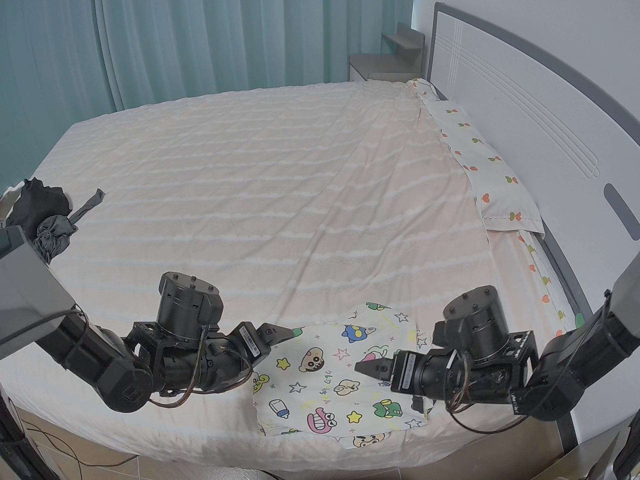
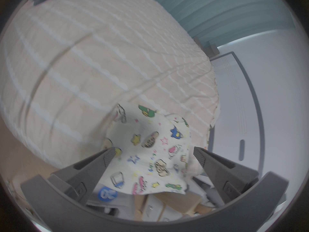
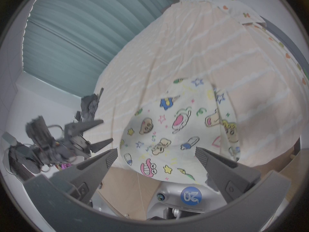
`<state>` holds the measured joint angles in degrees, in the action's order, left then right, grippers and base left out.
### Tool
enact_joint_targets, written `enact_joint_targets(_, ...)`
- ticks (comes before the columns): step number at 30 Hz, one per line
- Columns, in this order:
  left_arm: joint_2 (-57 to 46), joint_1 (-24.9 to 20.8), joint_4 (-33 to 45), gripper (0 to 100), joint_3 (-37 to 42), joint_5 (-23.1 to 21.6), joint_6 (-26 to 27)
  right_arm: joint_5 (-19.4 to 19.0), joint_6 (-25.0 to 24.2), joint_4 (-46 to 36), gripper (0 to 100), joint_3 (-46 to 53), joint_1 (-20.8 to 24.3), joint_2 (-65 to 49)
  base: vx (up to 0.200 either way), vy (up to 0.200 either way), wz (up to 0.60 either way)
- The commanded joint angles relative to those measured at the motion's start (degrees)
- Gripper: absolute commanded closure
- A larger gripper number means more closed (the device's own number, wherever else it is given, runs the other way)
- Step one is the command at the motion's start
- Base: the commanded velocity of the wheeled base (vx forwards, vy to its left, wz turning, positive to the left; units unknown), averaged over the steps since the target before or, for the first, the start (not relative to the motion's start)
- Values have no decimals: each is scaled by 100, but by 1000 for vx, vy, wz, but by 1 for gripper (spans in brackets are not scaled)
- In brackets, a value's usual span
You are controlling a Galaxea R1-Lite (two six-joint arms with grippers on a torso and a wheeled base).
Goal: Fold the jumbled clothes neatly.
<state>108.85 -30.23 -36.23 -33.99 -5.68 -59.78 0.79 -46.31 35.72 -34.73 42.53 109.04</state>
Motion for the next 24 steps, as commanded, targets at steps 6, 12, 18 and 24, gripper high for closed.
enact_joint_targets(6, 743, -325, -200, 0, -117, -276, -552, -27, -62, 32, 0, -16, 343, 1145, 0, 0, 0)
enact_joint_targets(12, 1525, -528, -736, 0, -126, 401, -526, 0, -1, -74, 0, 37, 185, 1128, 0, 0, 0)
enact_joint_targets(18, 1631, -615, -719, 0, -117, 603, -447, 0, 17, -417, 0, 10, -78, 1207, 0, 0, 0)
enact_joint_targets(24, 1534, -598, -728, 0, -64, 603, -420, -9, 8, -390, 0, 19, -307, 1260, 0, 0, 0)
